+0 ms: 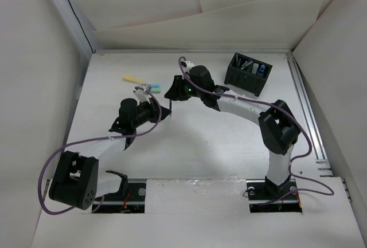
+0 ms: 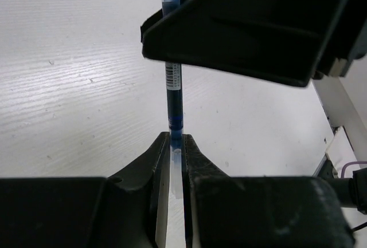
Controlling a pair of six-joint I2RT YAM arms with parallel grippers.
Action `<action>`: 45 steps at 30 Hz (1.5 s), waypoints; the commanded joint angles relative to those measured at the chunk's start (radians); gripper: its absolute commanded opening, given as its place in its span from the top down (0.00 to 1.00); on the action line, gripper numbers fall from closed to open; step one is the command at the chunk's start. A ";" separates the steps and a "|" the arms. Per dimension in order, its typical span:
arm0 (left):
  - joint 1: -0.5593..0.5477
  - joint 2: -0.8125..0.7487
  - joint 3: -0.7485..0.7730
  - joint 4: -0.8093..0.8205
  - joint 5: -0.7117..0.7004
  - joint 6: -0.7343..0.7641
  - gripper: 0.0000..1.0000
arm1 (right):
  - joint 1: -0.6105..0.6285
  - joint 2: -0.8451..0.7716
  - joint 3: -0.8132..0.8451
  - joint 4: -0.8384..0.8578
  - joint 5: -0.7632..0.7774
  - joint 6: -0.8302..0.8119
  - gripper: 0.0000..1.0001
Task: Sort the stationery into containers
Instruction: Place the pen in the storage box.
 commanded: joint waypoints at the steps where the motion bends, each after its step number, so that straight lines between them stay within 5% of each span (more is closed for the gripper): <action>1: -0.003 0.005 -0.002 0.074 0.030 0.012 1.00 | -0.021 0.003 0.030 0.096 0.000 0.026 0.69; 3: -0.003 0.005 -0.002 0.074 0.030 0.012 1.00 | -0.031 0.003 0.030 0.096 0.000 0.026 0.95; 4: -0.003 0.005 -0.002 0.086 0.030 0.003 0.95 | -0.040 0.003 0.030 0.096 0.000 0.026 1.00; 12: -0.003 0.002 -0.013 0.190 -0.031 -0.048 0.50 | -0.169 -0.031 0.021 0.096 0.011 0.026 1.00; 14: -0.003 -0.017 -0.024 0.190 -0.095 -0.062 0.47 | -0.224 -0.064 0.021 0.096 -0.002 0.026 1.00; 17: -0.003 -0.018 0.012 0.114 -0.215 -0.053 0.45 | -0.356 -0.095 0.045 0.087 -0.002 0.017 1.00; 26: 0.017 0.119 0.095 -0.064 -0.429 -0.085 0.70 | -0.640 -0.066 0.194 0.033 0.349 -0.052 1.00; 28: 0.041 0.172 0.142 -0.101 -0.444 -0.095 0.70 | -0.649 -0.019 0.258 0.010 0.397 -0.089 1.00; 33: 0.041 0.225 0.177 -0.162 -0.543 -0.096 0.50 | -0.651 0.075 0.387 -0.028 0.504 -0.180 1.00; 45: 0.041 0.332 0.309 -0.336 -0.712 -0.105 0.51 | -0.565 0.115 0.321 -0.065 0.670 -0.261 1.00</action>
